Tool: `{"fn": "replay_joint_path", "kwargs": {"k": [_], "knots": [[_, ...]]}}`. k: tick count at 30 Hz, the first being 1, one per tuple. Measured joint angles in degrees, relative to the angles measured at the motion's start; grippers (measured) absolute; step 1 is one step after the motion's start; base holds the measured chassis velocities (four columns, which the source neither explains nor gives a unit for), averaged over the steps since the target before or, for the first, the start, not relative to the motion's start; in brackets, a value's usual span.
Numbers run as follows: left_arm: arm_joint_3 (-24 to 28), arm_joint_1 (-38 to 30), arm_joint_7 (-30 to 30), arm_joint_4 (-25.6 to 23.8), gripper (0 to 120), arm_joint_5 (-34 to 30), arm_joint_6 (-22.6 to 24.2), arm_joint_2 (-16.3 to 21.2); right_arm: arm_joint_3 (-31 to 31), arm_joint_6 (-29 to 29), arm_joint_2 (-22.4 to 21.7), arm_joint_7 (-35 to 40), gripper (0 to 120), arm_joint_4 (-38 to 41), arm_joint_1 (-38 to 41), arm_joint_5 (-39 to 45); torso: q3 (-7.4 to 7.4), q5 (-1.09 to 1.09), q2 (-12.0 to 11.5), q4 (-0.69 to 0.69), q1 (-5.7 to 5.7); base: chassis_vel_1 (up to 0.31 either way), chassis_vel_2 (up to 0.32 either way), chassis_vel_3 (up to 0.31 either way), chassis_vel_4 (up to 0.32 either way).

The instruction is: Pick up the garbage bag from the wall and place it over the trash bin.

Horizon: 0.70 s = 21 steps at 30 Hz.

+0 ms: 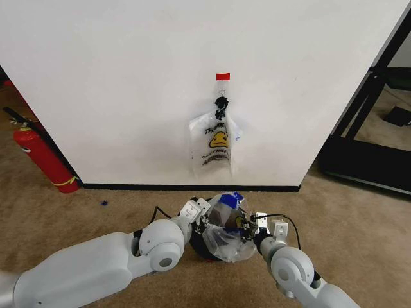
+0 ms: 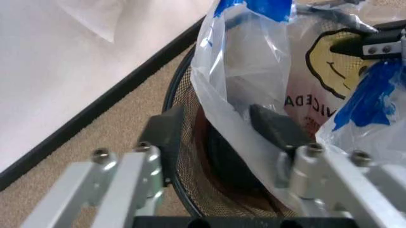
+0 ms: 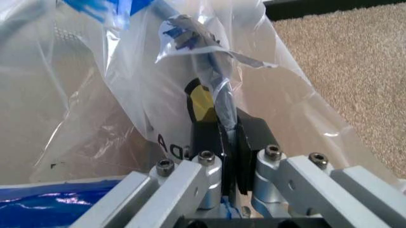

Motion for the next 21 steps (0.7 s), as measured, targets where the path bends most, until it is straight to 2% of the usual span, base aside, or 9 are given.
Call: {"fn": "replay_joint_path", "kwargs": {"k": [5, 9, 11, 13, 14, 15, 18, 20, 21], "knots": [[0.0, 0.12, 0.15, 0.19, 60, 0.34, 0.0, -0.46, 0.09, -0.13, -0.12, 0.05, 2, 0.14, -0.09, 0.25, 0.0, 0.0, 0.0, 0.0, 0.0, 0.0, 0.0, 0.0, 0.0], [0.28, 0.12, 0.36, 0.15, 82, 0.62, 0.0, -0.55, 0.31, -0.57, -0.51, 0.56, 23, 1.05, 0.27, 1.81, 0.0, 0.01, 0.0, 0.0, 0.0, 0.0, 0.0, 0.0, 0.0], [0.3, 0.1, 0.38, 0.1, 85, 0.62, 0.0, -0.55, 0.32, -0.59, -0.6, 0.68, 24, 1.13, 0.34, 2.0, 0.0, 0.0, 0.0, 0.0, 0.0, 0.0, 0.0, 0.0, 0.0], [0.31, 0.02, 0.42, -0.17, 93, 0.63, 0.0, -0.52, 0.32, -0.6, -0.91, 0.77, 33, 1.31, 0.53, 2.26, 0.0, 0.0, 0.0, 0.0, 0.0, 0.0, 0.0, 0.0, 0.0], [0.31, 0.0, 0.42, -0.21, 95, 0.63, 0.0, -0.52, 0.32, -0.6, -0.96, 0.78, 33, 1.34, 0.55, 2.3, 0.0, 0.0, 0.0, 0.0, 0.0, 0.0, 0.0, 0.0, 0.0], [0.32, -0.16, 0.44, -0.44, 98, 0.65, 0.0, -0.52, 0.32, -0.6, -1.31, 0.83, 42, 1.48, 0.74, 2.55, 0.0, 0.0, 0.0, 0.0, 0.0, 0.0, 0.0, 0.0, 0.0], [0.31, -0.33, 0.44, -0.73, 100, 0.67, 0.0, -0.56, 0.45, -0.6, -1.61, 0.98, 55, 1.61, 1.14, 3.09, 0.0, 0.0, 0.0, 0.0, 0.0, 0.0, 0.0, 0.0, 0.0], [0.31, -0.36, 0.44, -0.78, 100, 0.67, 0.0, -0.56, 0.47, -0.61, -1.63, 1.01, 57, 1.62, 1.17, 3.16, 0.0, 0.0, 0.0, 0.0, 0.0, 0.0, 0.0, 0.0, 0.0], [0.29, -0.45, 0.44, -0.91, 100, 0.67, 0.0, -0.58, 0.57, -0.61, -1.67, 1.15, 62, 1.71, 1.32, 3.53, 0.0, 0.0, 0.0, 0.0, 0.0, 0.0, 0.0, 0.0, 0.0]]}}
